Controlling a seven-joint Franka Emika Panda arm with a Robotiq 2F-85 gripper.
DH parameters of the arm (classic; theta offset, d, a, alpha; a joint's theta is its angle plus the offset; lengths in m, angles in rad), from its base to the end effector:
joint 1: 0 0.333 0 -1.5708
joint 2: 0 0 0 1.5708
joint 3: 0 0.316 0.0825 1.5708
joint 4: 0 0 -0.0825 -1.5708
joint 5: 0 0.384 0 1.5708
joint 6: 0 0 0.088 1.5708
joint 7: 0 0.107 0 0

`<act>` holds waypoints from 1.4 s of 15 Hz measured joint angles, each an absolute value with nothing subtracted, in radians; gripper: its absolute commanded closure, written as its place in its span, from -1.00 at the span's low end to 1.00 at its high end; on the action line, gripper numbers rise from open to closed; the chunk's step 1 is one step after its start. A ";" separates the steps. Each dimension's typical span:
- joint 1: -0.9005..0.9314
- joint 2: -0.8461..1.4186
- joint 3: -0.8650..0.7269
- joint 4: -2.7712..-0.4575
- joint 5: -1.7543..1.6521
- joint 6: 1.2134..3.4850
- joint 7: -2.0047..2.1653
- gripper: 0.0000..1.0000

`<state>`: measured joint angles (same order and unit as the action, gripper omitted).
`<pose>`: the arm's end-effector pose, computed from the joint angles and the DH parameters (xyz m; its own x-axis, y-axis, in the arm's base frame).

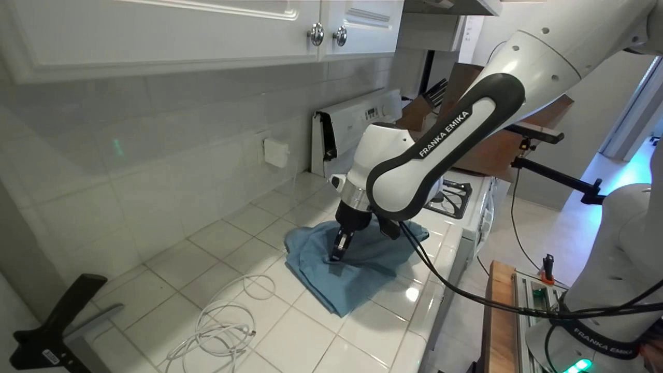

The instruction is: Unfold the blue towel

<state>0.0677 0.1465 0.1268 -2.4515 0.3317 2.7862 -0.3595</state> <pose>0.4946 0.0831 0.2580 0.9500 0.2296 0.2116 0.2583 -0.9587 -0.1194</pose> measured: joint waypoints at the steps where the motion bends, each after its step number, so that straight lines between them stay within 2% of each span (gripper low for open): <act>1: 0.064 0.158 0.147 -2.432 0.337 2.776 -0.386 1.00; 4: 0.050 0.180 0.199 -2.389 0.345 2.731 -0.459 1.00; 5: 0.043 0.181 0.214 -2.382 0.355 2.714 -0.489 0.48; 6: 0.036 0.182 0.226 -2.378 0.367 2.696 -0.518 0.46; 8: 0.022 0.179 0.244 -2.373 0.407 2.670 -0.572 0.22; 11: 0.011 0.122 0.243 -2.370 0.433 2.565 -0.586 -0.20; 16: 0.033 -0.144 0.187 -2.429 0.420 2.379 -0.445 -0.92; 18: 0.048 -0.262 0.173 -2.513 0.390 2.385 -0.322 -1.00; 21: 0.059 -0.426 0.170 -2.620 0.317 2.359 -0.132 -1.00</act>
